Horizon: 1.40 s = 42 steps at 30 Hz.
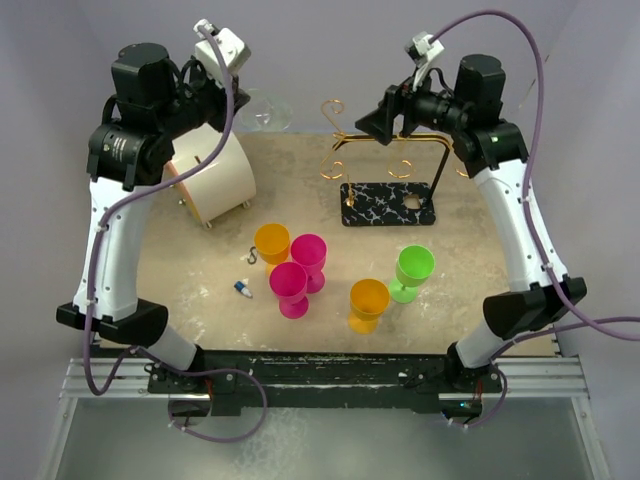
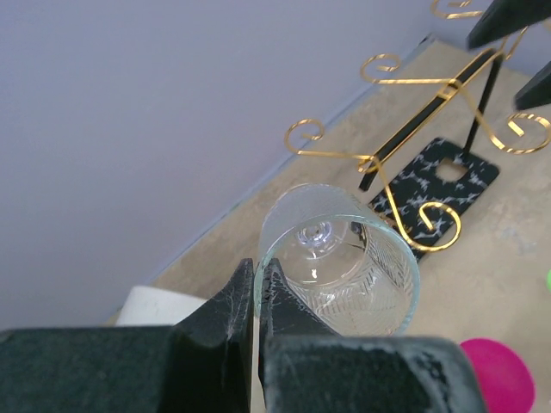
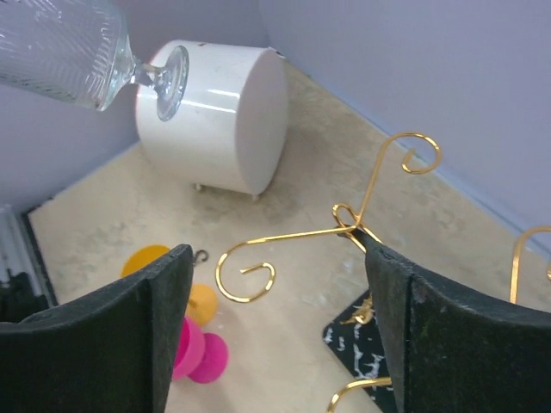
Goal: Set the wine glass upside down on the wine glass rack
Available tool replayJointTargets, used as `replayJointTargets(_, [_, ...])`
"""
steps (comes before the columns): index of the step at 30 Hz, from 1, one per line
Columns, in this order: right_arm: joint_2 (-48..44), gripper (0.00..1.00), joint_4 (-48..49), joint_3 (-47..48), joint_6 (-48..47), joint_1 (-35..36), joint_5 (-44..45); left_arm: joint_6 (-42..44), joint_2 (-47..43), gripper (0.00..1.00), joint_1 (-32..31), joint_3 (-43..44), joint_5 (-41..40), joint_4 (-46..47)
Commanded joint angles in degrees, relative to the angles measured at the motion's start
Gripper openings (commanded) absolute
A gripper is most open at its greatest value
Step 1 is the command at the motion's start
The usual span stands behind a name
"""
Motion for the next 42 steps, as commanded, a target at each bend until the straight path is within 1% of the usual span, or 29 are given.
replayJointTargets(1, [0.6, 0.78, 9.3, -1.2, 10.8, 0.8, -6.9, -9.3, 1.2, 0.00, 0.3, 3.6, 8.7, 10.9])
replayJointTargets(4, [1.0, 0.72, 13.8, -4.0, 15.3, 2.0, -9.3, -12.8, 3.0, 0.00, 0.2, 4.6, 10.9, 12.5])
replayJointTargets(10, [0.7, 0.62, 21.5, -10.0, 23.6, 2.9, -8.5, -18.1, 4.9, 0.00, 0.2, 5.1, 15.4, 14.7])
replayJointTargets(20, [3.8, 0.57, 25.1, -10.1, 29.3, 4.1, -9.3, -19.7, 4.8, 0.00, 0.1, 2.4, 18.2, 16.1])
replayJointTargets(23, [4.6, 0.54, 26.8, -9.6, 31.5, 4.2, -10.9, -19.7, 4.6, 0.00, 0.0, 1.5, 18.9, 16.6])
replayJointTargets(28, [5.4, 0.51, 27.8, -8.3, 32.5, 4.3, -12.5, -20.1, 4.7, 0.00, -0.1, 0.7, 19.9, 17.3])
replayJointTargets(30, [5.2, 0.45, 27.4, -8.5, 32.4, 4.5, -11.9, -20.3, 4.6, 0.00, -0.2, 0.5, 20.3, 17.5])
replayJointTargets(36, [5.5, 0.22, 26.8, -8.5, 33.2, 4.7, -10.5, -20.1, 4.5, 0.00, -0.3, -0.1, 20.5, 17.8])
replayJointTargets(42, [5.5, 0.21, 26.1, -8.9, 34.0, 5.0, -8.8, -20.0, 4.5, 0.00, -0.7, -1.1, 20.1, 18.4])
